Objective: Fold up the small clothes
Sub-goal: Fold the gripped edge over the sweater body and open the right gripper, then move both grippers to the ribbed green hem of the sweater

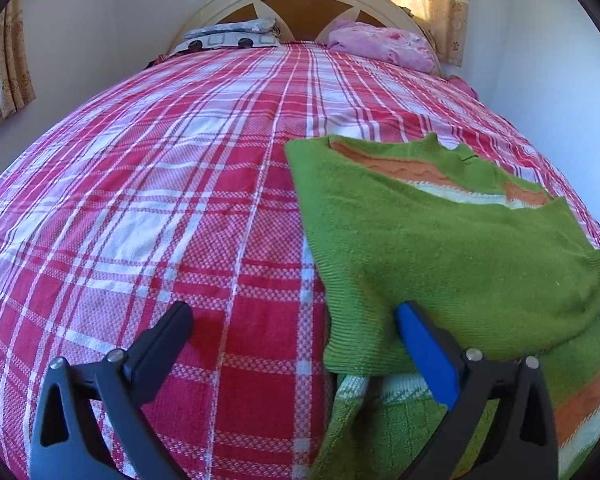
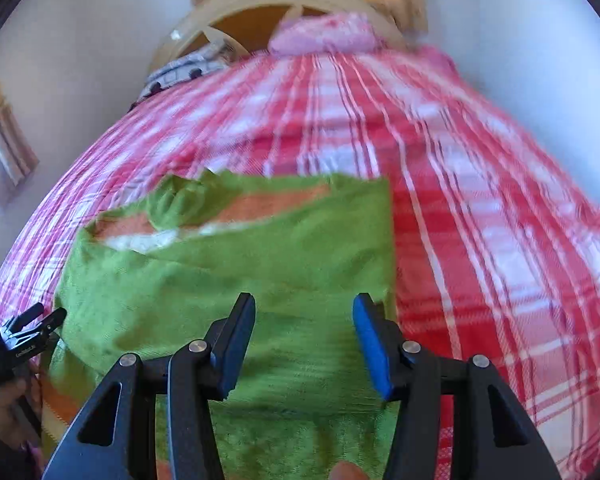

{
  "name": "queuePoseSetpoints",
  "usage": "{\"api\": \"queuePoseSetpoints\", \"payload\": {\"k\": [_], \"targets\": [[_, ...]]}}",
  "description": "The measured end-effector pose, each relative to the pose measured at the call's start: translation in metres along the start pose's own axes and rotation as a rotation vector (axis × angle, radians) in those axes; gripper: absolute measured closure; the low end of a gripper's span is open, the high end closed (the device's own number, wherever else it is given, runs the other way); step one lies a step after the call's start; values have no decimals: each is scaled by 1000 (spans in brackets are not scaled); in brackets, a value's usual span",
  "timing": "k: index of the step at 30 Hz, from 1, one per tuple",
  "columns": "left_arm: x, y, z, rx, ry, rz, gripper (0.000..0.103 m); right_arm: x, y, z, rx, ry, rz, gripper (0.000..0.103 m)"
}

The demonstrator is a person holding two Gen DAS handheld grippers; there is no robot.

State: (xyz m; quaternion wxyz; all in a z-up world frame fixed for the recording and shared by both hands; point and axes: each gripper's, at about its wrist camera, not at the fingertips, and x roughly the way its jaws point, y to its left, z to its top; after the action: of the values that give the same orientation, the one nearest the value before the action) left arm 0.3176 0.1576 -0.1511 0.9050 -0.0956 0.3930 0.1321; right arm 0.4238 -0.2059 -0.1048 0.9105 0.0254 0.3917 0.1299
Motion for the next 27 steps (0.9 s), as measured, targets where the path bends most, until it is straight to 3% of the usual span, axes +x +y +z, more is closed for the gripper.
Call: {"api": "queuePoseSetpoints", "payload": {"k": [2,4,6,10,15,22,27], "targets": [[0,0,0,1,1,-1,0,4,21,-1,-53,23,61,48],[1,0,0,-3,2,-3,0,20,42,-10,-150,81,-9,48],[1,2,0,-9,4,-12,0,38,38,-18,-139,166,-20,48],[1,3,0,-15,3,-19,0,26,2,-23,-35,112,-6,48],[2,4,0,-15,6,-23,0,21,-20,-28,-26,117,21,48],[-4,9,-2,-34,15,-82,0,2,-1,-36,-62,107,11,46],[-12,3,-8,-11,19,-78,0,-5,5,-51,-82,110,-10,45]]}}
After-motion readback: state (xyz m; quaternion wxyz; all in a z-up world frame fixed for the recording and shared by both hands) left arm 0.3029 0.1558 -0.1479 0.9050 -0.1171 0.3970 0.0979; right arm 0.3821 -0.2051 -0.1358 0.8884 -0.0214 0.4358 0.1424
